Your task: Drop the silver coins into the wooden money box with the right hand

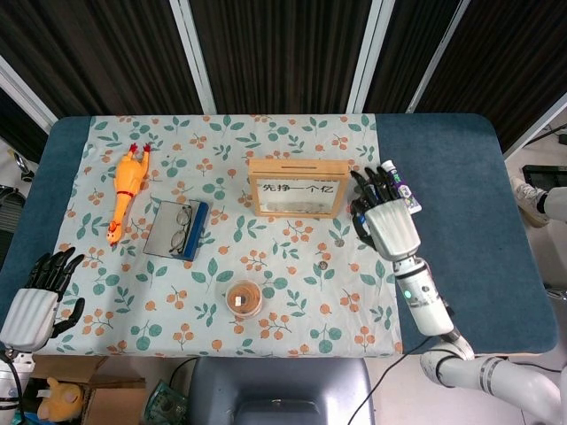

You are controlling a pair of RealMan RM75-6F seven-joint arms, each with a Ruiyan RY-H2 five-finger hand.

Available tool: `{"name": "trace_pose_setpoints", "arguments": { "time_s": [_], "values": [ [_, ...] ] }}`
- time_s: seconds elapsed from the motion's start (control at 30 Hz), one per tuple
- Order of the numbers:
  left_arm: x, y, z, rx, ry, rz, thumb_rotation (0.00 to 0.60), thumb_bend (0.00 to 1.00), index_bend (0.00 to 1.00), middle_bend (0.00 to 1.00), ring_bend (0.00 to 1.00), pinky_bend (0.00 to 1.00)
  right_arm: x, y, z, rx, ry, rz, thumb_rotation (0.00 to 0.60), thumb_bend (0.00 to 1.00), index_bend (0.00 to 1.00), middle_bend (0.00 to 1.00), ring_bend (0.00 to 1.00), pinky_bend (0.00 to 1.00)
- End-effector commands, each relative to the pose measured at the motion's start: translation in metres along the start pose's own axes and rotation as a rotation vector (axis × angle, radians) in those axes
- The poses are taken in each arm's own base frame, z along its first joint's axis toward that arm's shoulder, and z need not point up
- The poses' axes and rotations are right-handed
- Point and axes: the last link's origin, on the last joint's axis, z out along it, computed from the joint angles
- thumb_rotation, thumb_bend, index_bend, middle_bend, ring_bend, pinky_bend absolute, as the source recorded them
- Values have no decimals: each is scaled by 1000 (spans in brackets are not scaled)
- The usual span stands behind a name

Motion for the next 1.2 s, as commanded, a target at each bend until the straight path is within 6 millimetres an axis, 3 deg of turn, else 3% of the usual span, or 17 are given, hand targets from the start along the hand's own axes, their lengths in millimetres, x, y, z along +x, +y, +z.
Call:
{"name": "trace_pose_setpoints", "arguments": {
  "time_s": [0.03, 0.2, 0.5, 0.73, 1.2],
  "values": [
    [0, -1, 0, 6, -3, -2, 600, 461, 0, 0, 0, 0, 24, -15, 50, -48, 78, -35, 600, 652, 727, 217, 29, 148],
    [1, -4, 0, 23, -7, -4, 600, 461, 0, 0, 0, 0, 34, -30, 88, -74, 91, -109, 600, 652, 727, 218, 29, 147],
    [3, -8, 1, 35, -7, -14, 600, 459, 0, 0, 0, 0, 28, -62, 120, -71, 33, -158, 600, 652, 731, 218, 29, 147],
    [3, -10, 2, 37, -9, -21, 600, 459, 0, 0, 0, 0, 11, -73, 126, -77, -17, -194, 600, 652, 732, 219, 29, 146],
    [4, -10, 0, 30, -10, -25, 600, 459, 0, 0, 0, 0, -12, -70, 127, -114, -79, -197, 600, 652, 732, 219, 30, 123]
  ]
}}
